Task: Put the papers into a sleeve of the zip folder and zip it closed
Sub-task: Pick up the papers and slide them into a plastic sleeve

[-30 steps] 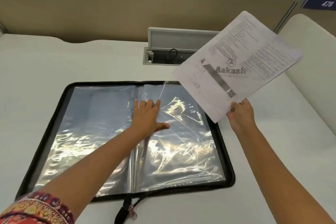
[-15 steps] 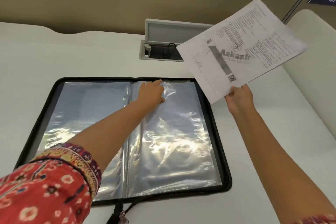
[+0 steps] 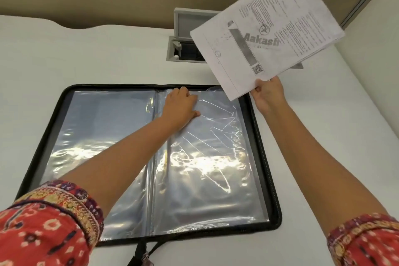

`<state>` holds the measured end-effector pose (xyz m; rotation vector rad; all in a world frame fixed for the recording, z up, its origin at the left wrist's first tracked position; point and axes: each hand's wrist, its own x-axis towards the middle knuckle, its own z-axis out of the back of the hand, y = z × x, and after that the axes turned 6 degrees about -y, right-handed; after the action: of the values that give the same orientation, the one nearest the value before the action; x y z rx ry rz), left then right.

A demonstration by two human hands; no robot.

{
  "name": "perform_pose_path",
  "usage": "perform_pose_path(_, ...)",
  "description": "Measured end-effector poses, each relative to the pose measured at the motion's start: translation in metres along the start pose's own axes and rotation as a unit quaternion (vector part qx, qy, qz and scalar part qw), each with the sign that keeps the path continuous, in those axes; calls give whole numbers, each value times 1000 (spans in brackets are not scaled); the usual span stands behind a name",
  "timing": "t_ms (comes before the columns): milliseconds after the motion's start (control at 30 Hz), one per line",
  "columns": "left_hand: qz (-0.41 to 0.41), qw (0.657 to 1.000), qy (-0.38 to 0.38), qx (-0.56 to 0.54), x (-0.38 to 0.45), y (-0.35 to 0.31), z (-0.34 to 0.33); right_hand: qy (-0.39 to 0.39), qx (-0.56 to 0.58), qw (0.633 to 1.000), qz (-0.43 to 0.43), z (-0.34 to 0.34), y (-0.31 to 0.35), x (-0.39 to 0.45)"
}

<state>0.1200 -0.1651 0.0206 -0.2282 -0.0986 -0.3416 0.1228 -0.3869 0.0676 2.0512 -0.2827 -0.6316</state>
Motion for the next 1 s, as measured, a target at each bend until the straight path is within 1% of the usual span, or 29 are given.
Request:
perform_pose_path(100,-28,999,-36,-5,-5,-2,-2,25,-21,999,4,-19,-4,10)
perform_pose_path(200,-63,996,-50,24,-8,-2,-6,59,-71,995,22,-42,-9,16)
perform_pose_path(267,-83,994,-54,47,-10,-3,-7,67,-92,993,31,-56,-14,20)
perform_pose_path(333,-98,989,-79,76,-10,-2,-9,73,-117,990,39,-67,-18,24)
perform_pose_path(400,-102,989,-80,67,-12,-3,-10,80,-148,985,45,-73,-24,29)
perform_pose_path(500,-96,993,-70,19,-13,-4,-8,96,-200,974,54,-74,-30,34)
perform_pose_path(667,-109,991,-77,5,-10,-1,-9,148,-307,938,67,-57,-34,38)
perform_pose_path(767,-120,988,-95,-8,-7,3,-8,171,-312,933,52,-46,-32,39)
perform_pose_path(833,-139,984,-112,-14,-4,4,-5,179,-325,927,61,-41,-30,40)
perform_pose_path(900,-154,982,-108,-20,-2,3,-1,177,-358,913,78,-38,-29,40)
perform_pose_path(1000,-152,982,-108,-8,0,3,4,162,-398,897,103,-41,-27,38)
